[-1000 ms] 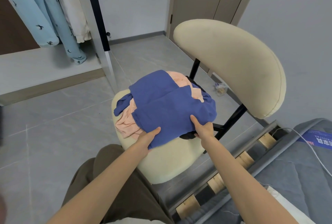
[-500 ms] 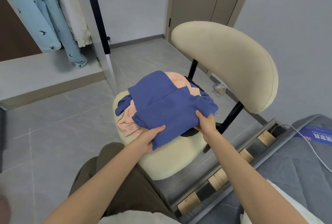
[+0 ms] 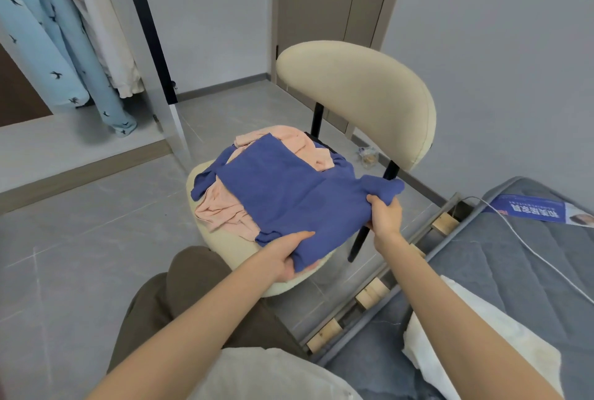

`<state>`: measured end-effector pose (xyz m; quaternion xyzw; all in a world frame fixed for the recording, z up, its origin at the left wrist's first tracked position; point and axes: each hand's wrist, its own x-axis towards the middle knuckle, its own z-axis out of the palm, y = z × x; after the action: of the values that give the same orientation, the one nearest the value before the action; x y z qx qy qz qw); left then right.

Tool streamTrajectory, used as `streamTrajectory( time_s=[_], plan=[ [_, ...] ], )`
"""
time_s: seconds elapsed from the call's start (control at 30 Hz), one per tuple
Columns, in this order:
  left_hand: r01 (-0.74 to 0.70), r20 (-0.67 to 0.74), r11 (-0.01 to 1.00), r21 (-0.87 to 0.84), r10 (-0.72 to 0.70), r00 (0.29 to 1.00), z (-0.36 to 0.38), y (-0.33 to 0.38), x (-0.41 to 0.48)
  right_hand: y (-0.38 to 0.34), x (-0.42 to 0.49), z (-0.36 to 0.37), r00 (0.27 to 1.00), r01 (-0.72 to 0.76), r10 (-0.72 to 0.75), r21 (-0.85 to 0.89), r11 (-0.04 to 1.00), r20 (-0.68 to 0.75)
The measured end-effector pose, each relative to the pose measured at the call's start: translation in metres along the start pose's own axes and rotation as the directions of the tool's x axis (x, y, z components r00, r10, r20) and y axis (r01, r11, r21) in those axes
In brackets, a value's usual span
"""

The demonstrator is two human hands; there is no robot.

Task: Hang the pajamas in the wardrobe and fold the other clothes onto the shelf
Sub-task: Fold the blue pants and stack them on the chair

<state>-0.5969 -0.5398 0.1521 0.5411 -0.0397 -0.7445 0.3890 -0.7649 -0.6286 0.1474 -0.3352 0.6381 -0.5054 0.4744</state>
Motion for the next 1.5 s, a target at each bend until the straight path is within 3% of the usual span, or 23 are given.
streamTrajectory(
  time_s=[0.13, 0.27, 0.43, 0.6, 0.93, 1.03, 1.13, 1.27, 1.3, 1.37, 1.43, 1.5],
  plan=[
    [0.038, 0.033, 0.999, -0.032, -0.037, 0.999, -0.002, -0.002, -0.01, 0.0, -0.005, -0.003, 1.0, 0.016, -0.015, 0.059, 0.998, -0.022],
    [0.031, -0.046, 0.999, 0.008, -0.031, 0.998, -0.015, 0.017, -0.015, -0.011, -0.005, 0.023, 0.999, 0.03, -0.033, 0.079, 0.996, 0.036],
    [-0.095, -0.158, 0.984, -0.149, 0.071, 0.985, -0.043, 0.061, -0.01, -0.027, 0.007, 0.074, 0.989, 0.005, -0.007, 0.011, 1.0, 0.146],
    [-0.21, -0.239, 0.969, -0.131, 0.174, 0.955, -0.066, 0.104, 0.006, -0.038, 0.032, 0.131, 0.979, -0.007, 0.022, -0.073, 0.997, 0.204],
    [-0.109, -0.275, 0.984, -0.141, 0.067, 0.959, -0.102, 0.153, 0.057, -0.036, 0.085, 0.21, 0.95, 0.018, 0.065, -0.262, 0.965, 0.304],
    [-0.114, -0.285, 0.979, -0.17, 0.062, 0.957, -0.109, 0.155, 0.065, -0.03, 0.091, 0.218, 0.929, 0.1, 0.032, -0.335, 0.937, 0.368],
    [-0.201, -0.368, 0.962, -0.187, 0.122, 0.922, -0.113, 0.153, 0.07, -0.029, 0.09, 0.217, 0.891, 0.287, -0.062, -0.452, 0.845, 0.45],
    [-0.413, -0.543, 0.911, -0.009, 0.342, 0.767, -0.109, 0.145, 0.073, -0.034, 0.08, 0.199, 0.837, 0.506, -0.302, -0.436, 0.744, 0.457],
    [-0.453, -0.553, 0.882, 0.131, 0.444, 0.705, -0.107, 0.143, 0.074, -0.035, 0.077, 0.192, 0.825, 0.54, -0.353, -0.436, 0.719, 0.44],
    [-0.501, -0.414, 0.72, 0.48, 0.69, 0.594, -0.098, 0.135, 0.075, -0.034, 0.072, 0.176, 0.808, 0.585, -0.425, -0.469, 0.661, 0.409],
    [-0.504, -0.156, 0.446, 0.74, 0.842, 0.516, -0.086, 0.124, 0.075, -0.03, 0.068, 0.159, 0.824, 0.566, -0.435, -0.524, 0.637, 0.362],
    [-0.487, 0.103, 0.179, 0.855, 0.861, 0.498, -0.075, 0.112, 0.083, -0.023, 0.065, 0.142, 0.851, 0.525, -0.406, -0.559, 0.641, 0.333]
  ],
)
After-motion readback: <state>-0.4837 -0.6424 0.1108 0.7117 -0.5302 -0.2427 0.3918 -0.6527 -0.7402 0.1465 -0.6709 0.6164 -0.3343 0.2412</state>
